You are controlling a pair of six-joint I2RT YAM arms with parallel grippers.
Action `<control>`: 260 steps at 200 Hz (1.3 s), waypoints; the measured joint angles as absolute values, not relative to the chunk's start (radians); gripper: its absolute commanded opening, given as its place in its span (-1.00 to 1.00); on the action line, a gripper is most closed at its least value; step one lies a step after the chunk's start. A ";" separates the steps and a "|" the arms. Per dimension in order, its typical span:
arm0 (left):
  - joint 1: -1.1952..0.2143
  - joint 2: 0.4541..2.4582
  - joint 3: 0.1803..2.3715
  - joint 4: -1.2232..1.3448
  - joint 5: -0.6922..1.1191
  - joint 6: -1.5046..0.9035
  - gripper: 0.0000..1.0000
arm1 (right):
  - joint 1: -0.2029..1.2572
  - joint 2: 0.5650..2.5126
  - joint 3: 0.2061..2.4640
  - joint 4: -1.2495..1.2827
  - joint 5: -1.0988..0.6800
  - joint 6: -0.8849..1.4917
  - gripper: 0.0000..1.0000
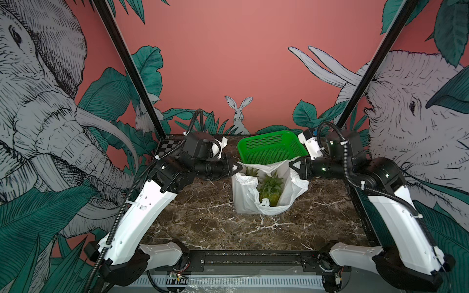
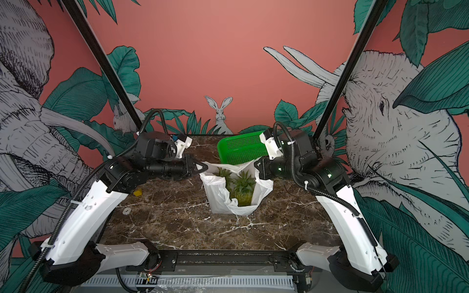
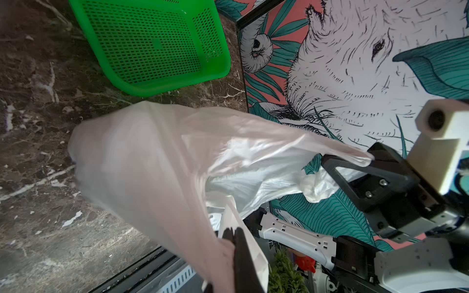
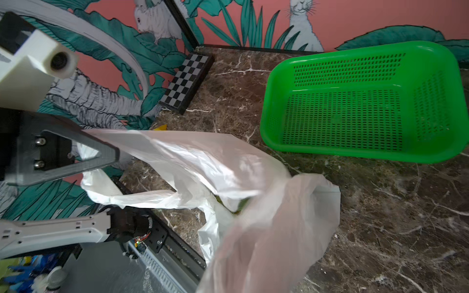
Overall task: Place the pineapple into a plastic bag & tie a knot
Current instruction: Adjust the plastic bag at the center of the board, then cross the plastic bag at the center of the board.
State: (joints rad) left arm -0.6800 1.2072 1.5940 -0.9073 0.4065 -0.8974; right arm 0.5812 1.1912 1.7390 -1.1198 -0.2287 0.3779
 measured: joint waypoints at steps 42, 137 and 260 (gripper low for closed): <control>-0.660 1.194 1.501 -0.808 0.453 -0.927 -1.00 | 0.553 1.182 1.605 -1.102 -0.142 0.384 -1.00; -0.647 1.199 1.489 -0.731 0.474 -0.956 -1.00 | 0.519 1.162 1.818 -1.169 0.126 0.181 0.78; -0.647 1.211 1.483 -0.700 0.479 -0.988 -1.00 | 1.018 1.203 1.418 -0.612 0.019 -0.589 0.76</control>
State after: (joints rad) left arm -0.6472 1.2106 1.4830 -0.6998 0.4789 -0.9882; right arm 1.0176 1.2030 1.4181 -0.6125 0.0185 -0.5892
